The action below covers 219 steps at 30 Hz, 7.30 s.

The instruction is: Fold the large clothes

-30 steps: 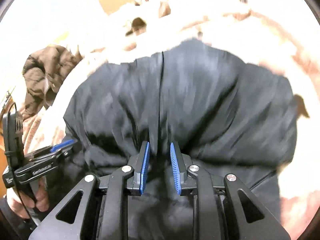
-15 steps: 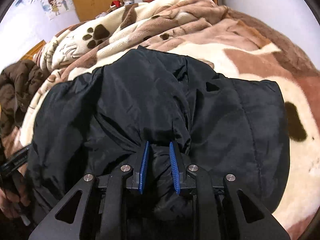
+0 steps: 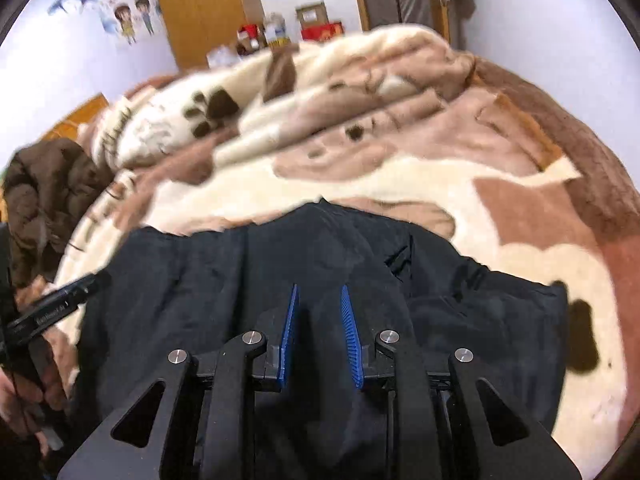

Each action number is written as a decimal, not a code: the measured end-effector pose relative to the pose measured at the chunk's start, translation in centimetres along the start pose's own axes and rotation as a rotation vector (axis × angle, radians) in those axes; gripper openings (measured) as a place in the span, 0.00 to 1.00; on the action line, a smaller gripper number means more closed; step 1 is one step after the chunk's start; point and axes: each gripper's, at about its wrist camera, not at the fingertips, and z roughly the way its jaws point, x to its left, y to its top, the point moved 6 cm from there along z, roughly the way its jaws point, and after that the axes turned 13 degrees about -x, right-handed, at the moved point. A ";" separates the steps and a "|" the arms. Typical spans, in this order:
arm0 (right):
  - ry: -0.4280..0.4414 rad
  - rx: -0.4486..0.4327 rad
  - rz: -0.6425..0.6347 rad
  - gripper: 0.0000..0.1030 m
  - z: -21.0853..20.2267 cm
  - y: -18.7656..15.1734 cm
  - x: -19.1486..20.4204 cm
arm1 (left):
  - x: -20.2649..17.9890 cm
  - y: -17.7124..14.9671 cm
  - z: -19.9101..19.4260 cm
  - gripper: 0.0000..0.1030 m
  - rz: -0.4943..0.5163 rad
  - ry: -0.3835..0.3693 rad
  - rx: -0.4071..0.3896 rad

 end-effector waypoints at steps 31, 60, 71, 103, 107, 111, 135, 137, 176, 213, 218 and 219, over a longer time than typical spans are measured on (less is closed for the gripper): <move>0.118 0.110 -0.056 0.21 -2.8 -6.5 4.6 | -5.9 -7.1 -4.4 0.48 0.078 -0.152 0.080; 0.122 0.140 -0.047 0.21 -4.4 -13.4 5.0 | -6.8 -13.2 -5.7 0.47 0.147 -0.134 0.124; 0.097 0.127 -0.083 0.21 -4.7 -13.9 5.0 | -7.1 -13.4 -6.5 0.47 0.161 -0.121 0.096; -0.027 0.045 0.058 0.34 -3.6 -5.7 -4.1 | -0.4 -6.1 -4.8 0.55 0.092 0.037 0.033; -0.021 0.003 0.066 0.34 -7.9 -4.7 -3.4 | -0.5 -5.7 -8.6 0.55 0.081 0.018 0.013; -0.012 -0.037 0.071 0.34 -13.1 -5.6 -2.7 | -1.3 -6.7 -13.1 0.55 0.084 -0.004 -0.001; 0.004 0.008 0.039 0.36 -28.7 -17.1 -0.4 | -3.1 -15.2 -30.2 0.55 0.144 -0.056 -0.004; -0.002 0.012 0.041 0.44 -29.1 -17.7 -0.7 | -2.8 -15.8 -30.7 0.55 0.146 -0.049 0.001; -0.085 0.183 0.227 0.58 -27.9 -24.5 -9.3 | 10.3 -22.2 -27.0 0.72 -0.019 0.101 0.162; 0.159 -0.010 0.332 0.13 -41.9 -18.0 -4.5 | 8.6 -14.3 -41.6 0.15 -0.149 -0.139 -0.048; 0.178 -0.038 0.346 0.13 -42.7 -16.7 -4.2 | 8.4 -13.4 -42.8 0.16 -0.171 -0.152 -0.075; 0.181 -0.046 0.349 0.13 -42.5 -16.4 -4.2 | 8.3 -13.0 -42.7 0.16 -0.175 -0.154 -0.083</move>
